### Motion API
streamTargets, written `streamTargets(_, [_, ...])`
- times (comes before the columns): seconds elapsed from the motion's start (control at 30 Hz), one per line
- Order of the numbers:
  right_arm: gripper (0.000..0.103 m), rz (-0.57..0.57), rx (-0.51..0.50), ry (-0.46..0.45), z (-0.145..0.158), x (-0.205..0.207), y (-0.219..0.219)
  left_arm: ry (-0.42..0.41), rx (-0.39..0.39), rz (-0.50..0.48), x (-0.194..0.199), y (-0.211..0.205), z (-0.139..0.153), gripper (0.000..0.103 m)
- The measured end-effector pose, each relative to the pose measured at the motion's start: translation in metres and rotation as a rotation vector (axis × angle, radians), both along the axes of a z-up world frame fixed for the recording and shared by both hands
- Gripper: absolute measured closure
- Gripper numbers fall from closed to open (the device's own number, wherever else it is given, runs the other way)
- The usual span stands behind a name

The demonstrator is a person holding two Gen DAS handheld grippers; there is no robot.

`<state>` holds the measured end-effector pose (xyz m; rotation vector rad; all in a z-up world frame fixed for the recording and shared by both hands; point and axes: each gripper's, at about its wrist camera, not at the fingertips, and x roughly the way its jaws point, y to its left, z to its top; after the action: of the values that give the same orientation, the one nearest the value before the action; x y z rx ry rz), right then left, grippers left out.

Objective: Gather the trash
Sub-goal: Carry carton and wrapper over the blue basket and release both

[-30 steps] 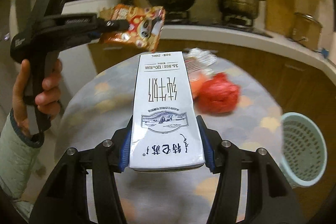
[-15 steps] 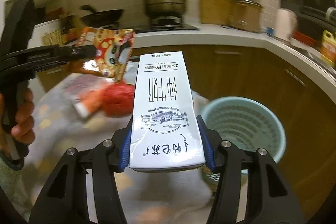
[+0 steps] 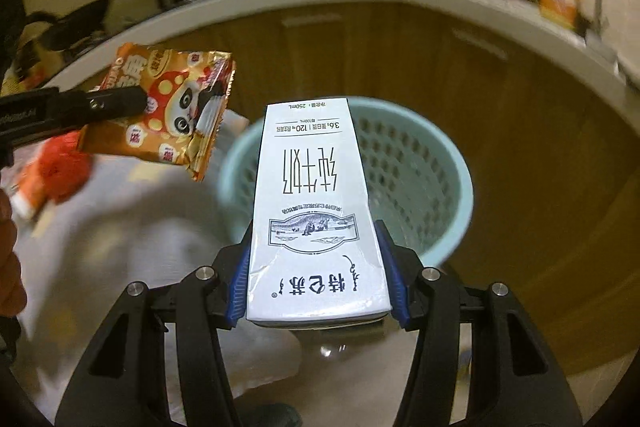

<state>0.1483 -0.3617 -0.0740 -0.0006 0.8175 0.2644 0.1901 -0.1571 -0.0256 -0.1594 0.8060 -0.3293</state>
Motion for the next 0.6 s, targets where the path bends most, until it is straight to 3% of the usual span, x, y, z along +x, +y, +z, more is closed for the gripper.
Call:
streamTargets(0.23, [0.051, -0.059, -0.003, 0.108, -0.027, 0.029, -0.011, 0.106, 0.042, -0.036, 0.033, -0.028, -0.036, 0.091])
streamTargets(0.3, [0.051, -0.068, 0.003, 0.127, -0.030, 0.034, -0.011, 0.127, 0.062, -0.043, 0.037, -0.034, -0.044, 0.074])
streamTargets(0.37, [0.048, -0.074, 0.013, 0.149, -0.034, 0.038, -0.012, 0.134, 0.078, -0.050, 0.039, -0.038, -0.050, 0.066])
streamTargets(0.6, [0.046, -0.088, 0.015, 0.160, -0.036, 0.039, -0.017, 0.144, 0.075, -0.062, 0.035, -0.032, -0.053, 0.063])
